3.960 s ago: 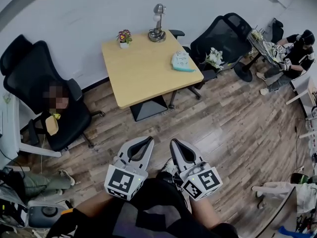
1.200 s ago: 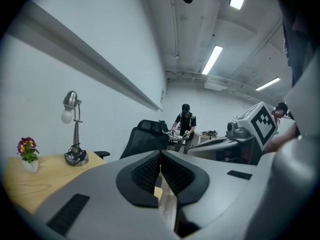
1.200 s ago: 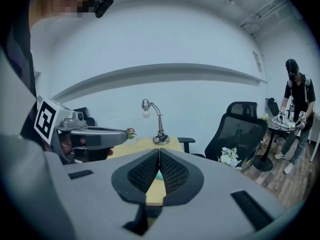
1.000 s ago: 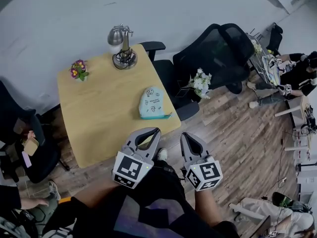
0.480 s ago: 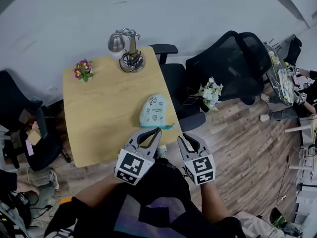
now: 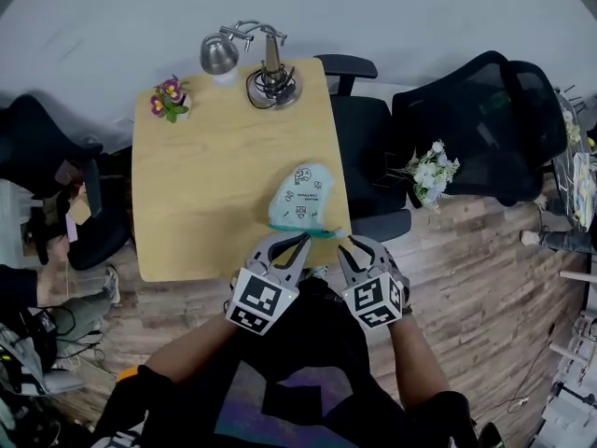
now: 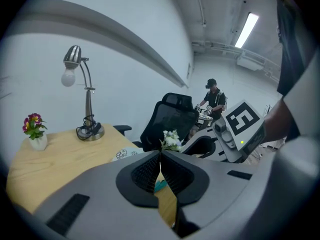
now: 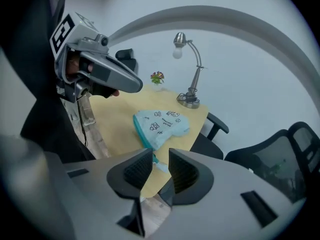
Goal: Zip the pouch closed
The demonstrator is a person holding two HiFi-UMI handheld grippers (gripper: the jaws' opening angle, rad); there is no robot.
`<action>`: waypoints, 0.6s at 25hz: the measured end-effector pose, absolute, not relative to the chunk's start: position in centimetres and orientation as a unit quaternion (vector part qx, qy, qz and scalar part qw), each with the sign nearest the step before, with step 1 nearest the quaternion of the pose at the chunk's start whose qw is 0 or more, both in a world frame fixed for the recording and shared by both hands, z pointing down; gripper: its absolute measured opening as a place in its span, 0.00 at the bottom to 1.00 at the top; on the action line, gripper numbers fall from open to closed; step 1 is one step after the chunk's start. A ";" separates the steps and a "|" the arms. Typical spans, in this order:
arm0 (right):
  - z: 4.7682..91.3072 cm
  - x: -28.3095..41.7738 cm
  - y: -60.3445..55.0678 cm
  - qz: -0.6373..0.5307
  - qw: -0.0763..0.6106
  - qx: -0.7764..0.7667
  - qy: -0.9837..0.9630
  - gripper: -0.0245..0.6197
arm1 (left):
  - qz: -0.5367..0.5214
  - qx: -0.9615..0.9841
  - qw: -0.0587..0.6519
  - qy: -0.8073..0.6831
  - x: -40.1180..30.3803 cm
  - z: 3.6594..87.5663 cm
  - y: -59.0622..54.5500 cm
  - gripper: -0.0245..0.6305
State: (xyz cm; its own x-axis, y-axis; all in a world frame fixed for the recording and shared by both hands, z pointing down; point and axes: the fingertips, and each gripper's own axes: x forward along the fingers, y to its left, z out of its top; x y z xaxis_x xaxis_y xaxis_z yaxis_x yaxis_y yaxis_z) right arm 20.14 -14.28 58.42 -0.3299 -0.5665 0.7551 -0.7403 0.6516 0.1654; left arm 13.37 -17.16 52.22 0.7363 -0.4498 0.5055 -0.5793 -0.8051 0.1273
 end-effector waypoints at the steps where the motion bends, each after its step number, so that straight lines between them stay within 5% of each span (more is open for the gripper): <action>1: 59.2 20.4 -14.4 0.102 0.423 0.389 -0.812 0.20 | 0.238 0.918 0.142 -0.284 13.5 52.9 -17.3 0.06; 15: 65.2 20.8 -14.9 0.030 0.506 0.238 -0.829 0.21 | 0.276 0.882 0.189 -0.331 13.3 57.8 -17.3 0.06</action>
